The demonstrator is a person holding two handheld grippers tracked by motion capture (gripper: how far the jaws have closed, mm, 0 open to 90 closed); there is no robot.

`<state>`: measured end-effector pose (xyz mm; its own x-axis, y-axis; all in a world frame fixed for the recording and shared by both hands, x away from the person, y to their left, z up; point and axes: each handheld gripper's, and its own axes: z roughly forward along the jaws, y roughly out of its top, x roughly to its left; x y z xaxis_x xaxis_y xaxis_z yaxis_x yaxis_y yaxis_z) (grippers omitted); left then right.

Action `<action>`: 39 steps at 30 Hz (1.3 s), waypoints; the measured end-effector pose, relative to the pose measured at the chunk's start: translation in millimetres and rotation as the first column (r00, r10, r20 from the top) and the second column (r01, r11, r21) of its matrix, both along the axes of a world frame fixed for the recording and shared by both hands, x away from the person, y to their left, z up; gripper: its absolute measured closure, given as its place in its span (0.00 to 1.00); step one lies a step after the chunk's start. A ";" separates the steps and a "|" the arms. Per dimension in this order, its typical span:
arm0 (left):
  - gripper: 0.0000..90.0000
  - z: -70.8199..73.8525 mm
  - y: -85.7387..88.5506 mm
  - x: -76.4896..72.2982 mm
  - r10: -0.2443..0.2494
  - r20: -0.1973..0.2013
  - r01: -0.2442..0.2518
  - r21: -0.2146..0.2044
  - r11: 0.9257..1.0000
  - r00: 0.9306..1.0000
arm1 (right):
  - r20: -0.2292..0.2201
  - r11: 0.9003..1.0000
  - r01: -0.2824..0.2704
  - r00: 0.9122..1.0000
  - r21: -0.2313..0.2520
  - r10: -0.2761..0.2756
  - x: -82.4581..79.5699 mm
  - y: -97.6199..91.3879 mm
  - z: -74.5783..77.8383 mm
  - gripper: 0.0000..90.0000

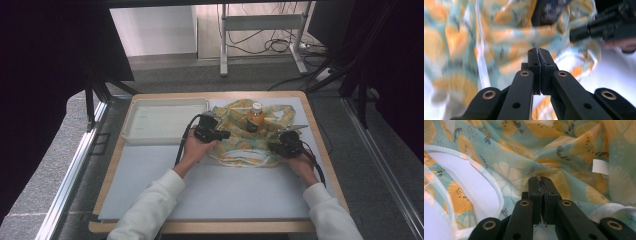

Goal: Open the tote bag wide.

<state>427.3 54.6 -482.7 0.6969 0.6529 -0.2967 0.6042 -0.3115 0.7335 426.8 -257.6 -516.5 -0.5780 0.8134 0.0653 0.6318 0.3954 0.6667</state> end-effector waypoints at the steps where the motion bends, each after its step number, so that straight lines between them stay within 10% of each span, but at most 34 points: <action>1: 0.99 -3.4 2.9 -4.1 0.002 0.000 -0.002 0.001 1.000 1.000 | 0.007 1.000 -0.002 1.000 -0.003 0.002 0.3 0.0 -0.2 0.95; 15: 0.99 -37.5 11.7 -14.5 0.022 -0.053 -0.018 0.067 0.998 0.998 | 0.024 1.000 0.000 1.000 -0.007 0.000 -1.2 -0.8 3.5 0.95; 25: 0.99 -40.3 10.5 -13.7 0.014 -0.054 -0.010 0.074 0.997 0.998 | 0.140 0.996 -0.004 0.990 0.089 -0.009 -6.4 -10.3 53.1 0.97; 39: 0.99 -46.2 18.1 -8.8 0.026 -0.072 -0.021 0.074 0.997 0.997 | 0.021 0.996 0.076 0.997 0.051 -0.077 89.3 8.8 36.7 0.98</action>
<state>418.5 72.8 -528.8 0.6591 0.6909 -0.2970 0.6631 -0.3476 0.6630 516.2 -248.8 -479.7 -0.5160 0.8514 0.0944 0.6434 0.3125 0.6988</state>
